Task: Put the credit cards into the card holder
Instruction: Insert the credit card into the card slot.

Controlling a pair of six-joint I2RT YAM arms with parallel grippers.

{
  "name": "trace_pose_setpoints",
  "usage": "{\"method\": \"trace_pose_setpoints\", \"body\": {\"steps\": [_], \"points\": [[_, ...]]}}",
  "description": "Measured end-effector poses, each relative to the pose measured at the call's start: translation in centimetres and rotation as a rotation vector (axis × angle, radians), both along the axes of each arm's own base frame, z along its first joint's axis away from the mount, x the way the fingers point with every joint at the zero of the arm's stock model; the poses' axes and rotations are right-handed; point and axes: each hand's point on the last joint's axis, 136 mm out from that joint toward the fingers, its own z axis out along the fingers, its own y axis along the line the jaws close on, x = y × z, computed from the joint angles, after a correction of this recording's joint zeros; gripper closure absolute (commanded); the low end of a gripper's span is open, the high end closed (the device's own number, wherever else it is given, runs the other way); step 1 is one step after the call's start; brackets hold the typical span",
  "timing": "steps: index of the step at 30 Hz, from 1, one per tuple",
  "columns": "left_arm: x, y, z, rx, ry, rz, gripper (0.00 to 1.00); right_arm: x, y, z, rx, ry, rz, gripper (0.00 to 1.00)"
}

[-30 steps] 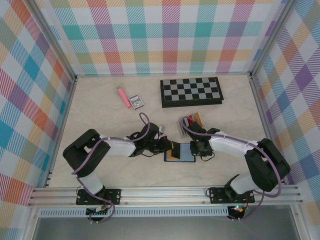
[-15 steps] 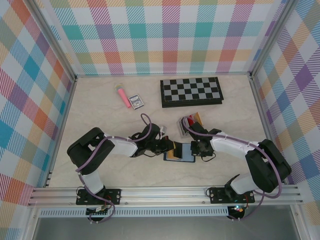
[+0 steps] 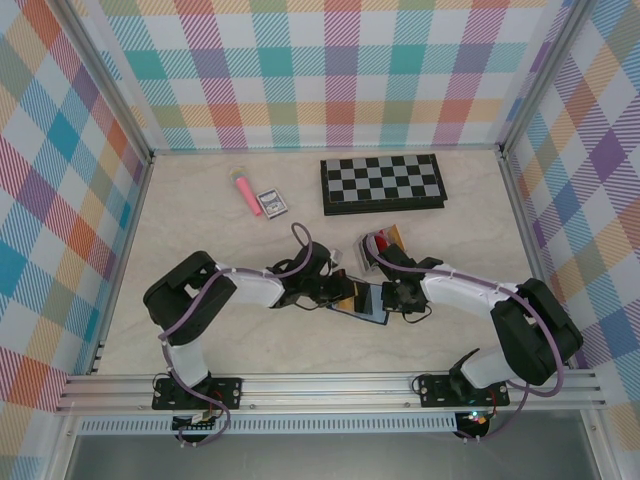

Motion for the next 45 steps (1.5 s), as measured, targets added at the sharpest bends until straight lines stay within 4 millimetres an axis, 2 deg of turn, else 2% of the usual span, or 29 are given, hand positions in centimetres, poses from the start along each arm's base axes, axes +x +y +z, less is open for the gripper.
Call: {"method": "trace_pose_setpoints", "body": {"steps": [17,24,37,45], "points": [[-2.1,1.5,-0.7,0.110,-0.006,-0.105,1.00,0.1,0.1,0.0,0.018,0.007,-0.006,0.87],[-2.1,0.6,0.1,0.103,-0.002,-0.158,1.00,0.1,0.2,-0.1,0.020,0.019,0.005,0.89],[-2.7,1.3,-0.2,0.138,0.014,-0.227,1.00,0.3,0.5,-0.1,0.023,0.025,0.018,0.90],[-2.4,0.0,-0.8,0.092,0.063,-0.174,1.00,0.3,0.7,0.0,0.034,0.029,0.018,0.89]]}}
